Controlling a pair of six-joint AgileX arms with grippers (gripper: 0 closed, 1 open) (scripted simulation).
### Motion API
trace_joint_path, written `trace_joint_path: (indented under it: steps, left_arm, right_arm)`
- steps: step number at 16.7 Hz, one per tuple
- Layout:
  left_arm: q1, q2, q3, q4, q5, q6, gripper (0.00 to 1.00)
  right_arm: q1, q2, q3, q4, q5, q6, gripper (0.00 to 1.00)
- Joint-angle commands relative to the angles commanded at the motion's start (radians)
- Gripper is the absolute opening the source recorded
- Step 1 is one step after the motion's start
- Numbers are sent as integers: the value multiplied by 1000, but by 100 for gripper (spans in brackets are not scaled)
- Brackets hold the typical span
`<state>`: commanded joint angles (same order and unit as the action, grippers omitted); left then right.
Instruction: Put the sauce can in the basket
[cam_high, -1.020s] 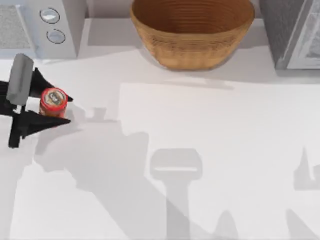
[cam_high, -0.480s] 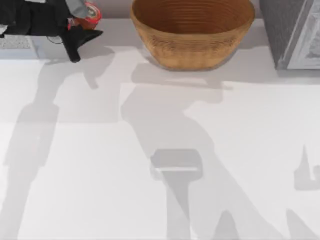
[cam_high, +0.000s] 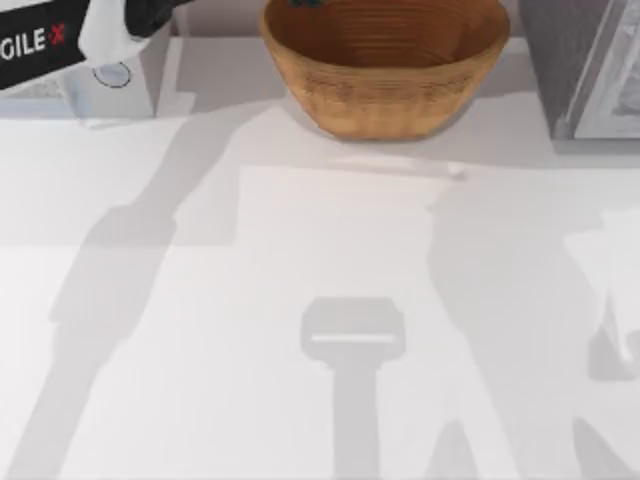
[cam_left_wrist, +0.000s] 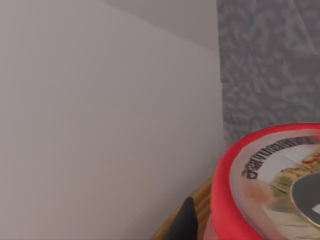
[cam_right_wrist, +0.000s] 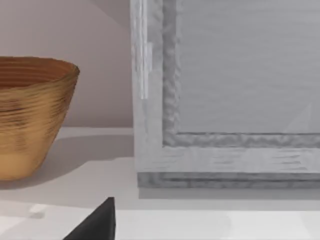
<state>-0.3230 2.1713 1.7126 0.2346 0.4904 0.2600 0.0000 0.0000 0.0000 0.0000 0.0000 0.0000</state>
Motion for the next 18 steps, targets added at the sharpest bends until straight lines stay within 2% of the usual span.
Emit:
trace_joint_path:
  steps: [5,12,18]
  left_arm:
    - [-81,15,21,94,-58,-185,0]
    - [-83,29,34,91,-62,-192,0]
    - [-117,211,280,46,-90,-199,0]
  right_arm:
    - [0,0,0,0,0,0,100]
    - [0,0,0,0,0,0,100]
    - [0,0,0,0,0,0,100]
